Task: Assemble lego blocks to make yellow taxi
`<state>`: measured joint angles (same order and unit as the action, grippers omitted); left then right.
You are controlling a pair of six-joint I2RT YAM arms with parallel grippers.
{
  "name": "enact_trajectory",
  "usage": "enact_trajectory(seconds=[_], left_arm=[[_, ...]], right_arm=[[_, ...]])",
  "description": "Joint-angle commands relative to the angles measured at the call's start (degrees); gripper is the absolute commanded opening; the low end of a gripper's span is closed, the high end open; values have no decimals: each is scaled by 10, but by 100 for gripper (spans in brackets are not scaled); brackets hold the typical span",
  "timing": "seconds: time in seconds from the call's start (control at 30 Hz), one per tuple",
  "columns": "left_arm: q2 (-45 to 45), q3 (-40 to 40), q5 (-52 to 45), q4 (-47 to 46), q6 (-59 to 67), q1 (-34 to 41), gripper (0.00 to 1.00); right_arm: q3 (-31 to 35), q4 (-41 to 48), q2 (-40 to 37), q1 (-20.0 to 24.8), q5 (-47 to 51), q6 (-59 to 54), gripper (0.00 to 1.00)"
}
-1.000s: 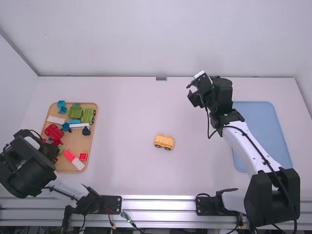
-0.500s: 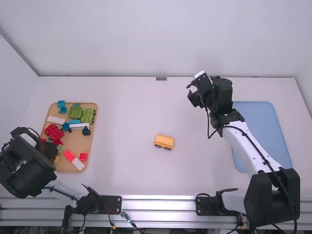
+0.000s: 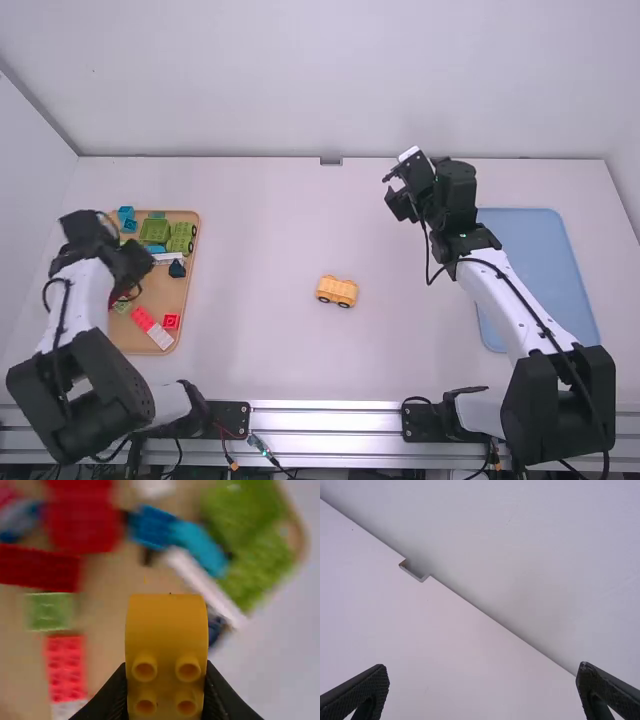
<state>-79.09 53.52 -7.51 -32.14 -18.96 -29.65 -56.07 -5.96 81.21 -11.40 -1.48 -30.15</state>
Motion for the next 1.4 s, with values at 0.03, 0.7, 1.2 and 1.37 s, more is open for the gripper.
enact_trajectory(seconds=[0.03,0.7,1.2,1.37], left_arm=[[-6,14,36,-25,40,130,2],[-266,152,-28,-81,872,510,1],[-279,36,6,68,890,503,1],[-279,5,11,106,888,503,99]], right_arm=[[-12,6,2,1,-2,3,99],[-12,57,2,2,-22,3,99],[-12,64,2,1,-39,3,99],[-12,64,2,1,-48,3,99]])
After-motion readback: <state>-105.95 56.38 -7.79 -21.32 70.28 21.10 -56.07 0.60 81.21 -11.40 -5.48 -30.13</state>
